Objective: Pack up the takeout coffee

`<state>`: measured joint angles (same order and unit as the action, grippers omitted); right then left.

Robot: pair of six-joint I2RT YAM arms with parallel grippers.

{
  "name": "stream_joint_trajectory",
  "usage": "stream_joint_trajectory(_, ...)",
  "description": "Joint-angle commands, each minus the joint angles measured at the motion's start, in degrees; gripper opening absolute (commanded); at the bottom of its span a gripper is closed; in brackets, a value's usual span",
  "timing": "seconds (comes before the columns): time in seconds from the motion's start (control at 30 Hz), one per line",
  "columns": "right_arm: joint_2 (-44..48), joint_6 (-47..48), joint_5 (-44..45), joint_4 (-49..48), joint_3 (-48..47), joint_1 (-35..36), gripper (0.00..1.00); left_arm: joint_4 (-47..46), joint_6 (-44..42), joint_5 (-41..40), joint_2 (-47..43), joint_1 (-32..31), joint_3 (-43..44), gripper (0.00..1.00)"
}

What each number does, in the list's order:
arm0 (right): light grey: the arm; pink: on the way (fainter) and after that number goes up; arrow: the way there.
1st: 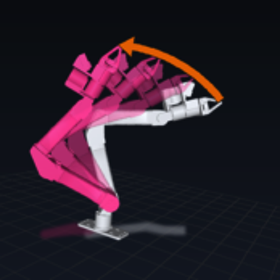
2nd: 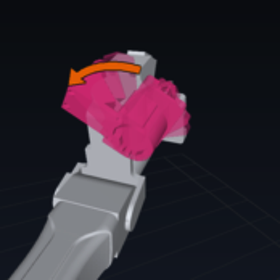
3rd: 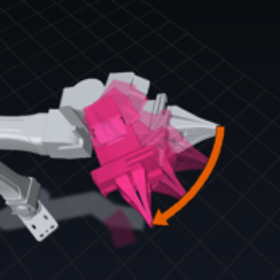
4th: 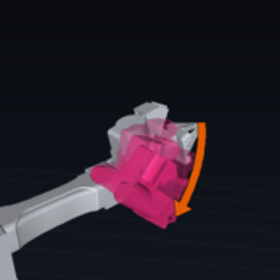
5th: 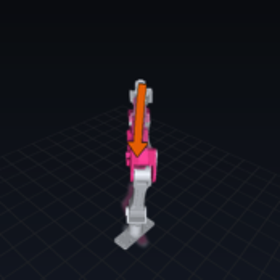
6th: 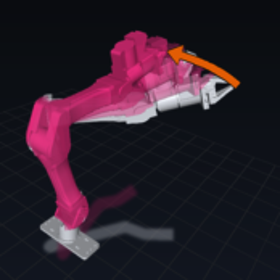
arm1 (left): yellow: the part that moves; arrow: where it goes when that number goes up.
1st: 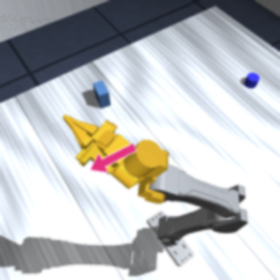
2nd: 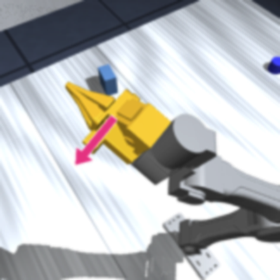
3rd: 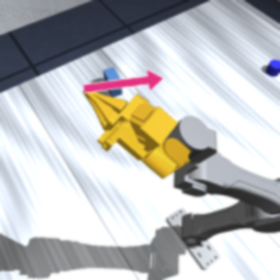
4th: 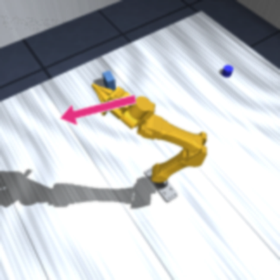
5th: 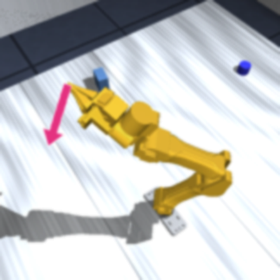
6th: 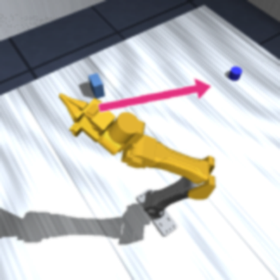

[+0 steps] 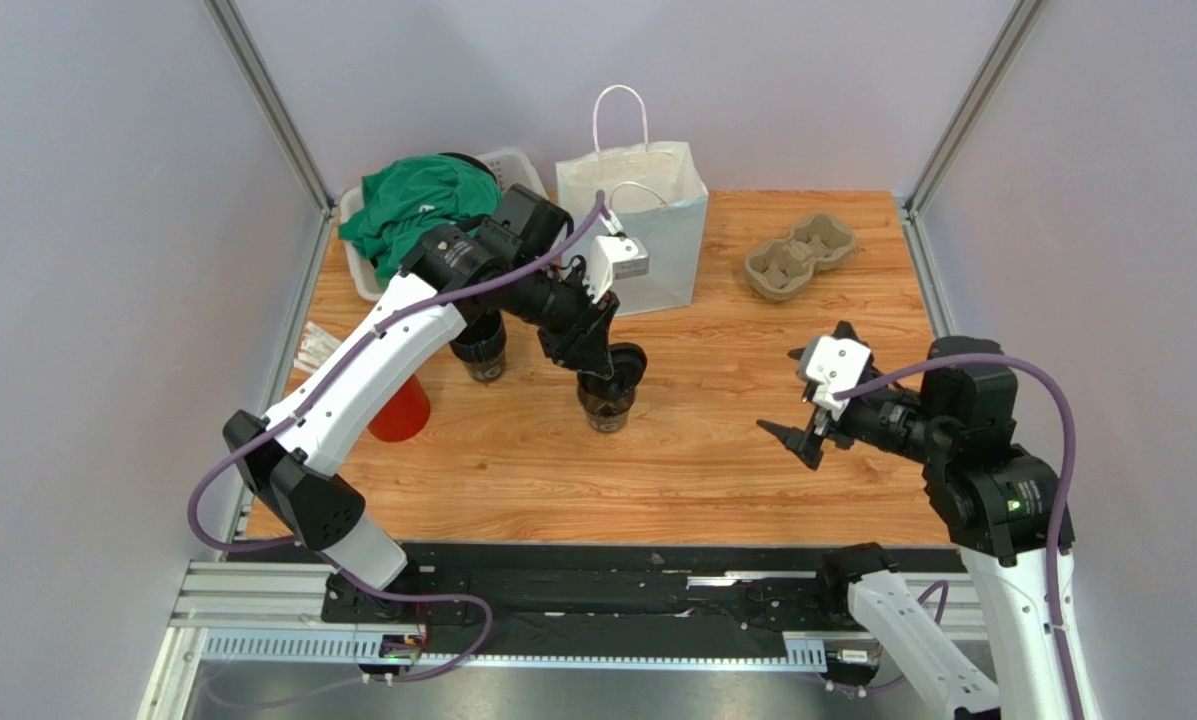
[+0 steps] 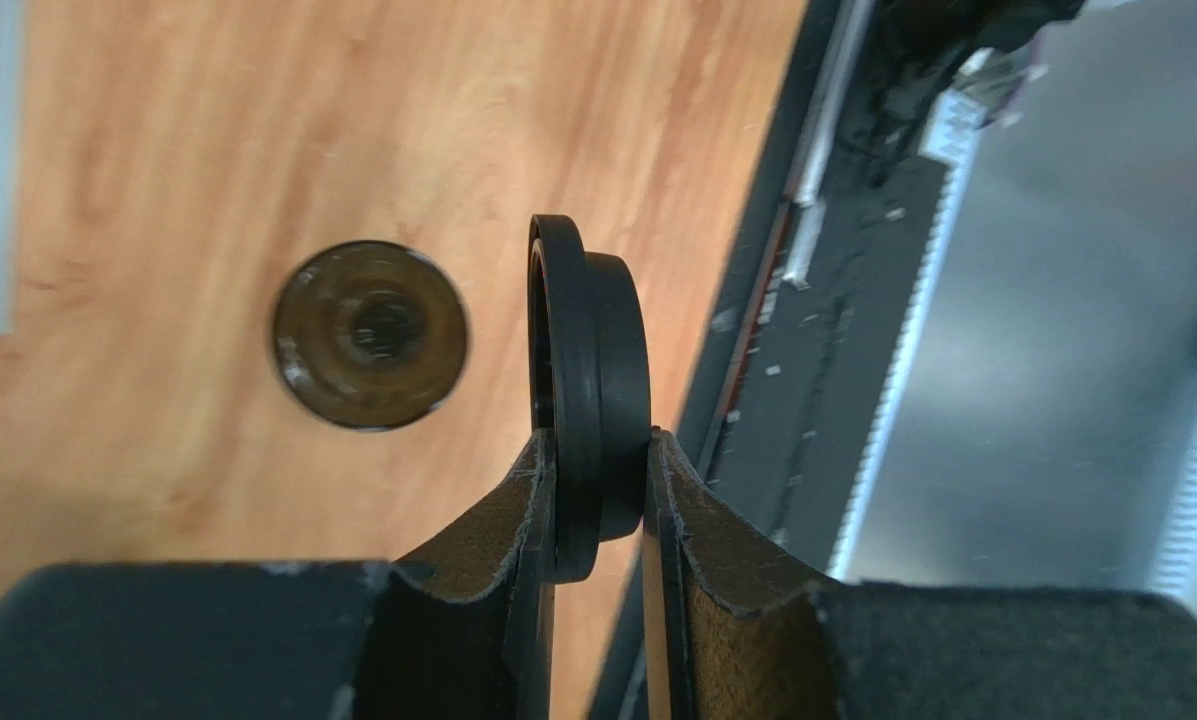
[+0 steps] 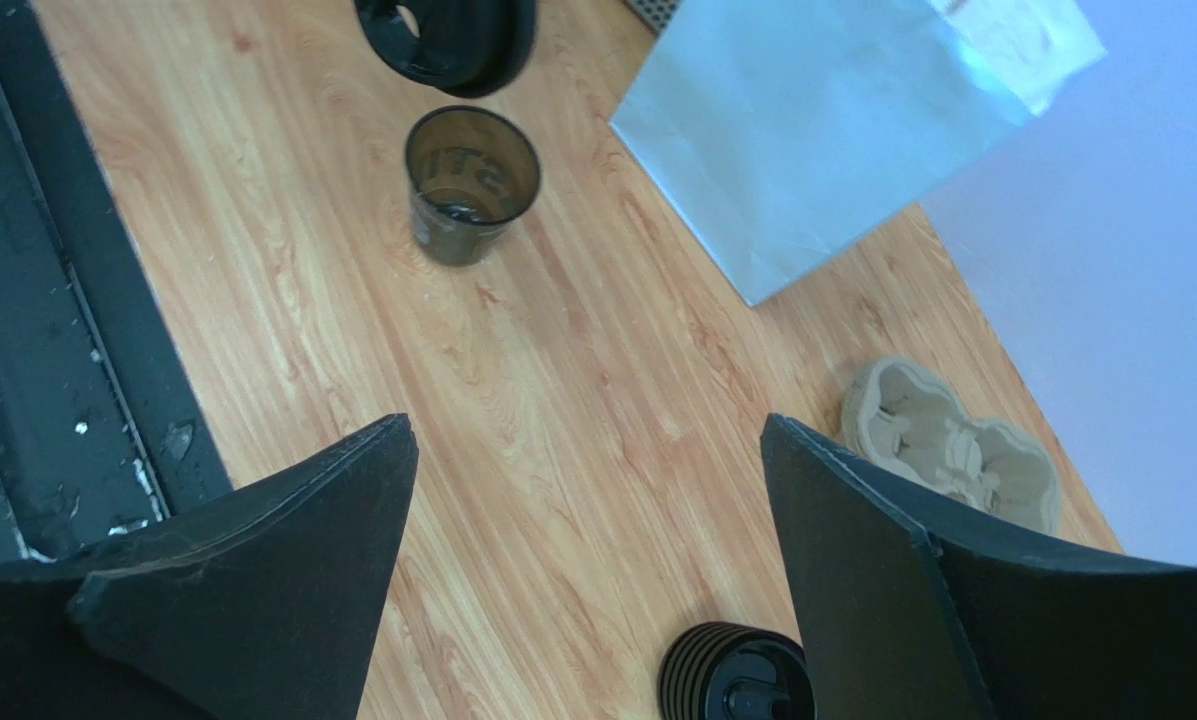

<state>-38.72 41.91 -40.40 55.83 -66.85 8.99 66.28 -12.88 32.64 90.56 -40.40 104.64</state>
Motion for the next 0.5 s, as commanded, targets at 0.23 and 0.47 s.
stream_joint_trajectory(0.23,-6.7,4.9,28.2,-8.5,2.5,26.1,0.84,-7.5,10.2,21.3,-2.5,6.2,-7.1,0.18)
stream_joint_trajectory(0.47,-13.1,7.0,38.5,-13.4,2.4,39.5,0.72,-9.1,10.9,23.5,-0.7,7.2,-8.7,0.18)
